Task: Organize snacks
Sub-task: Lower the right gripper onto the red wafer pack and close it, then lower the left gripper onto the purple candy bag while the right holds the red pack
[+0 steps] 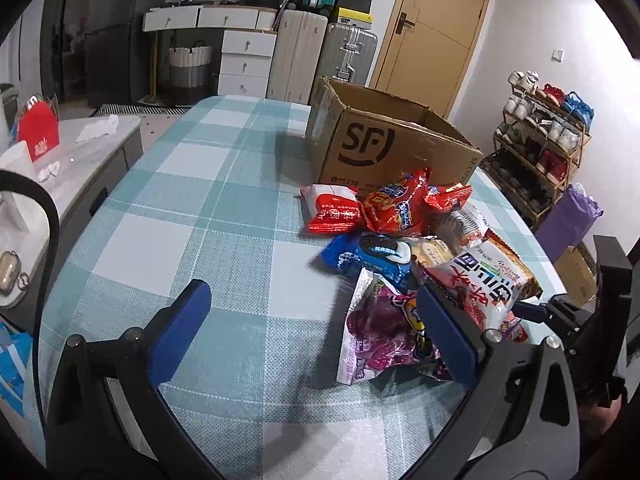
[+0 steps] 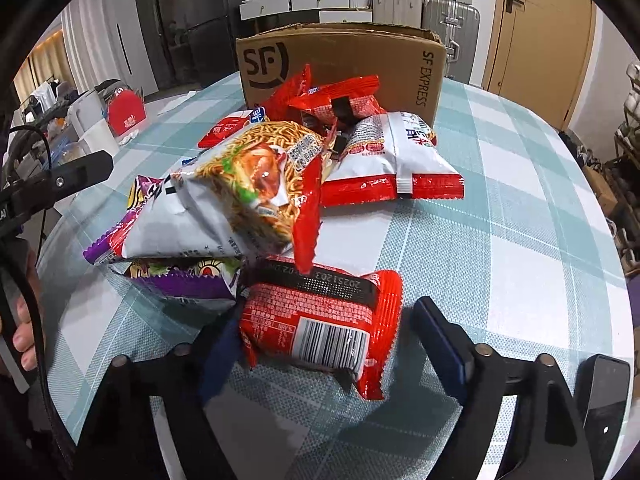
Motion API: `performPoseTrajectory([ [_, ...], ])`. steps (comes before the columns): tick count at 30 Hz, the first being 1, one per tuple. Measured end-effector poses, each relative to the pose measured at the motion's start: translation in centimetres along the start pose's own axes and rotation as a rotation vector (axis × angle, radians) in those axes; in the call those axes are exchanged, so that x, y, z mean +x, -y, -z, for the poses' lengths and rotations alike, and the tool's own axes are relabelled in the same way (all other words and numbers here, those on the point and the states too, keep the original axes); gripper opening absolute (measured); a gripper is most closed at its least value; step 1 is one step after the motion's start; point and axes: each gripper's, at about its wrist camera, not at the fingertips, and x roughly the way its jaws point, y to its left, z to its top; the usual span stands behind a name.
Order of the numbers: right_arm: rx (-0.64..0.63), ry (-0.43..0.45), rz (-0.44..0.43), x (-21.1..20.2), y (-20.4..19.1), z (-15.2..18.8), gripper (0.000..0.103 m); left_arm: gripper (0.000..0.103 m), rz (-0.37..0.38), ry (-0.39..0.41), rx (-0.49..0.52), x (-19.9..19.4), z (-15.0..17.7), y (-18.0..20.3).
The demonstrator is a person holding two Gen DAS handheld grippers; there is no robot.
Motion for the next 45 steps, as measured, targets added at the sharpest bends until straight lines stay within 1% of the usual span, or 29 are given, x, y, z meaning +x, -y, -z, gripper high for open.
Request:
performPoseTrajectory([
  [1, -0.002, 0.0, 0.001, 0.0, -0.1, 0.0, 0.082, 0.102, 0.004, -0.002, -0.007, 0.0, 0.0, -0.1],
  [2, -0.004, 0.002, -0.001, 0.0, -0.2, 0.0, 0.079, 0.102, 0.011, -0.004, -0.013, 0.0, 0.0, -0.3],
  [3, -0.005, 0.005, -0.002, -0.1, -0.2, 0.1, 0.074, 0.102, 0.019, -0.007, -0.021, 0.1, -0.1, -0.4],
  [5, 0.002, 0.011, 0.001, -0.2, -0.1, 0.1, 0.07, 0.102, 0.039, -0.011, -0.03, 0.0, 0.0, -0.5],
  [6, 0.011, 0.014, 0.003, -0.3, -0.1, 0.2, 0.064, 0.102, 0.055, -0.012, -0.035, -0.1, -0.1, -0.6],
  [8, 0.041, 0.025, 0.001, -0.6, 0.5, 0.3, 0.056, 0.102, 0.073, -0.011, -0.044, -0.4, 0.0, -0.6],
  [11, 0.112, 0.047, -0.068, -1.1, 2.1, 0.5, 0.052, 0.102, 0.068, -0.008, -0.045, -0.7, 0.0, -0.7],
  [16, 0.214, 0.086, -0.131, -1.6, 4.4, 0.6, 0.051, 0.102, 0.084, -0.023, -0.054, -0.8, 0.1, -0.7],
  [19, 0.241, 0.101, -0.147, -1.8, 5.0, 0.6, 0.05, 0.102, 0.128, -0.049, -0.07, -0.6, 0.2, -0.9],
  [24, 0.252, 0.104, -0.152, -1.7, 5.3, 0.5, 0.051, 0.102, 0.211, -0.103, -0.066, 0.2, 0.4, -0.1],
  [28, 0.259, 0.111, -0.164, -1.9, 5.4, 0.7, 0.051, 0.102, 0.223, -0.126, -0.035, 0.9, 0.6, 1.1],
  [31, 0.269, 0.111, -0.172, -1.7, 5.8, 0.8, 0.051, 0.102, 0.238, -0.148, -0.036, 1.7, 0.6, 1.7],
  [39, 0.283, 0.112, -0.19, -1.6, 6.1, 1.0, 0.051, 0.102, 0.232, -0.19, -0.044, 4.0, 0.5, 2.4],
  [45, 0.295, 0.11, -0.204, -1.5, 6.3, 1.1, 0.051, 0.102, 0.229, -0.206, -0.053, 5.7, 0.3, 2.6],
])
